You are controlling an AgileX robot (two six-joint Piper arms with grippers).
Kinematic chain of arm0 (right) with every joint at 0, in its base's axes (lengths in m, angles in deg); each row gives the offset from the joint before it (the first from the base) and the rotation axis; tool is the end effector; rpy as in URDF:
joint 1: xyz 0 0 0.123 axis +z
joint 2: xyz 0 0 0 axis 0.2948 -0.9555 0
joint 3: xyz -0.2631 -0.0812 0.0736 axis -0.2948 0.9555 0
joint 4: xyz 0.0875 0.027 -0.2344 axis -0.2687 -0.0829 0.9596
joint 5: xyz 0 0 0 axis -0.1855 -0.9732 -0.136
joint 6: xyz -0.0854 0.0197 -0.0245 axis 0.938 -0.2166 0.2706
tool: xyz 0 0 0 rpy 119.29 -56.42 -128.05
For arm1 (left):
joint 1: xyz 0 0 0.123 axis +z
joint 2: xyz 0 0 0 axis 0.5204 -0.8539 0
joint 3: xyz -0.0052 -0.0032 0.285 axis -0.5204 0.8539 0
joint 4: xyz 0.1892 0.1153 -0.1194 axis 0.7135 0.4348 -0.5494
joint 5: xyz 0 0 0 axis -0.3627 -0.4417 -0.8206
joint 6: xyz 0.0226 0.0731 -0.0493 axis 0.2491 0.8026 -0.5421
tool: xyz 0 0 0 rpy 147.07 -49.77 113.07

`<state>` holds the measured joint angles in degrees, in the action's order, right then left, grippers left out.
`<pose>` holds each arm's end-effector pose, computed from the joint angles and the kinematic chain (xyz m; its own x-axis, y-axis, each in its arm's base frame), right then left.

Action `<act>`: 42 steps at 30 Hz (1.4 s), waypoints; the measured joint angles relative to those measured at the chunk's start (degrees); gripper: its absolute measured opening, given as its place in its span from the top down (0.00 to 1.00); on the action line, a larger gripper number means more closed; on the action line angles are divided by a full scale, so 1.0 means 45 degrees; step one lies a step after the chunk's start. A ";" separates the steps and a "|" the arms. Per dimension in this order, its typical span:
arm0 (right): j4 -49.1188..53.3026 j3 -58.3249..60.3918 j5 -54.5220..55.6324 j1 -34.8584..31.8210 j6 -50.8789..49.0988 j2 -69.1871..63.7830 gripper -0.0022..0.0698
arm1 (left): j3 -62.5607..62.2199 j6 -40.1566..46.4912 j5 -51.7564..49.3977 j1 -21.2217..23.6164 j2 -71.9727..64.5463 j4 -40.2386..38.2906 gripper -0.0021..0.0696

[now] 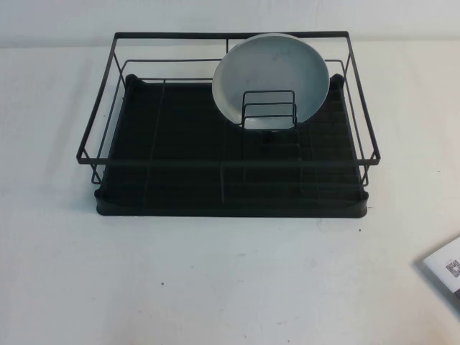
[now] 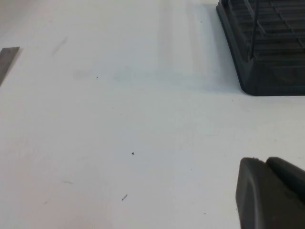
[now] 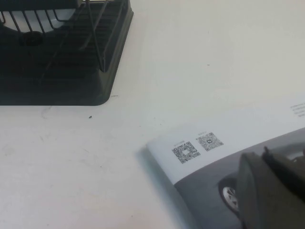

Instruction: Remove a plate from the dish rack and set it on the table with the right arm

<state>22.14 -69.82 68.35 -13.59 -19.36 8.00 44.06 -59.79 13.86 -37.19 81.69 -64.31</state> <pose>0.0526 0.0070 0.1726 -0.2795 0.0487 -0.9589 -0.0828 0.9938 0.0746 0.0533 0.0028 0.1743 -0.2648 0.1488 -0.9527 0.0475 0.9888 0.1413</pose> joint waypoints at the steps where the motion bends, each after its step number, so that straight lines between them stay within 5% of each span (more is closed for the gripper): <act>1: -0.0031 0.0000 0.0000 0.0000 0.0000 0.0000 1.00 | 0.0000 0.0000 0.0000 0.0000 0.0000 0.0000 0.98; 18: -0.0885 0.0000 0.0000 0.0000 0.0000 0.0000 1.00 | 0.0000 0.0000 0.0000 0.0000 0.0000 0.0000 0.98; 30: -0.8895 0.0000 0.2961 0.0000 -0.0029 0.0000 1.00 | 0.0000 0.0000 0.0000 0.0000 0.0000 0.0000 0.98; 42: -0.8633 0.0000 0.1923 0.0000 0.2099 0.0000 1.00 | 0.0000 0.0000 0.0000 0.0000 0.0000 0.0000 0.98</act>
<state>-16.71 -69.82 77.01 -13.59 -9.91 8.00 44.06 -59.79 13.86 -37.19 81.69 -64.31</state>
